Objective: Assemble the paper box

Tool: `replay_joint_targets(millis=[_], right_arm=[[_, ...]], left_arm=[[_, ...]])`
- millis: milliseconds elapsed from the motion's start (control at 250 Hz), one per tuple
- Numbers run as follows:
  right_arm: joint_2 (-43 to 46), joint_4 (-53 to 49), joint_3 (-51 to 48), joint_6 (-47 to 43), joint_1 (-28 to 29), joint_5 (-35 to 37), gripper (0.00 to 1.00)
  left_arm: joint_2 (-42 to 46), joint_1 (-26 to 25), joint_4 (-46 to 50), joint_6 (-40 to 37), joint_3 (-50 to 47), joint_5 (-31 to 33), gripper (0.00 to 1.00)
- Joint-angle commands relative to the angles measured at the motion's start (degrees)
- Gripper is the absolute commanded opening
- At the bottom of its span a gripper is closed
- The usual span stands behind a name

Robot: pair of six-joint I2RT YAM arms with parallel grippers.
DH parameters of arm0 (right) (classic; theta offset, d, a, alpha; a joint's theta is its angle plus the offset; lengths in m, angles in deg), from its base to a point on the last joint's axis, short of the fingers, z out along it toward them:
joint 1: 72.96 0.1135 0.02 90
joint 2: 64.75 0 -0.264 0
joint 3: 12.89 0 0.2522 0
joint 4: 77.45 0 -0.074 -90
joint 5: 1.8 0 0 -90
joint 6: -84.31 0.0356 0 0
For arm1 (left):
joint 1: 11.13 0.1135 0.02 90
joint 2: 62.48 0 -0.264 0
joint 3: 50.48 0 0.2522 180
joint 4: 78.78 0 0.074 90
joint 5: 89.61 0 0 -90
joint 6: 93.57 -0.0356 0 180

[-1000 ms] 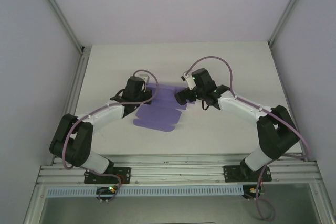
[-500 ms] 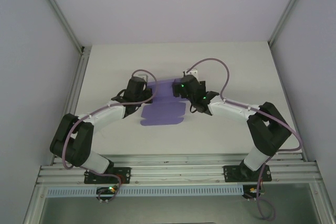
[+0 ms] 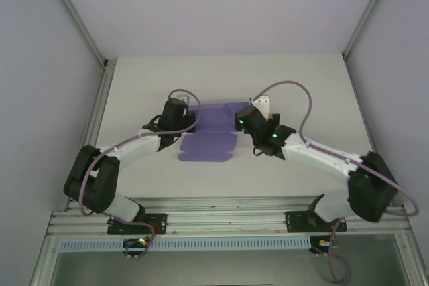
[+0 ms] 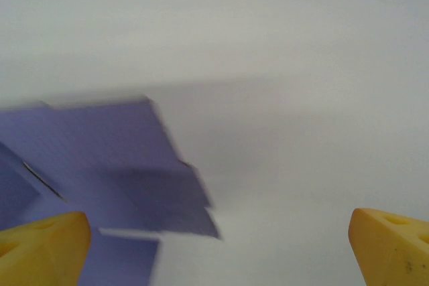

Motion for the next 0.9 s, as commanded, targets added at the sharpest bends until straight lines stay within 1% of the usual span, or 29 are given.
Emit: replay_joint_targets(millis=[0,88,168,212,236,304,423,651,783,895], right_arm=[[6.5,-6.8,-5.9,2.4,-2.2,-3.5,1.0],[11.0,-5.8,-10.9,2.1,-4.1,-6.9,1.0],[14.1,-1.4,-14.2,0.2,-4.5,-10.1,1.0],[14.6,1.5,-15.2,-1.4,-5.2,-13.2,1.0],[14.5,2.5,-15.5,-1.1,-5.4,-13.7,1.0],[13.1,5.7,-15.5,-2.2,-5.7,-16.0,1.0],[8.8,7.3,-12.8,-3.1,-5.6,-17.2,1.0],[2.4,9.9,-6.8,-6.3,-5.6,-17.3,1.0],[0.2,11.0,-4.8,-9.4,-5.5,-18.7,1.0],[-1.9,11.2,-3.3,-10.2,-5.3,-20.4,1.0]], left_arm=[[2.5,1.6,-2.0,1.7,-1.4,-3.3,0.0],[3.6,1.9,-2.5,1.8,-1.8,-3.8,0.0],[4.4,2.0,-2.4,1.5,-1.9,-4.4,0.0],[4.8,2.0,-2.6,1.5,-2.0,-4.9,0.0],[5.1,1.9,-2.7,1.6,-2.0,-5.1,0.0],[5.6,1.9,-3.4,1.7,-2.5,-6.4,0.0],[6.8,1.8,-4.0,1.5,-3.2,-6.7,0.0],[6.8,1.2,-5.6,-0.6,-4.0,-9.0,0.0],[6.4,0.8,-5.7,-0.6,-3.9,-8.8,0.0],[6.2,0.5,-5.7,-0.2,-3.4,-8.7,0.0]])
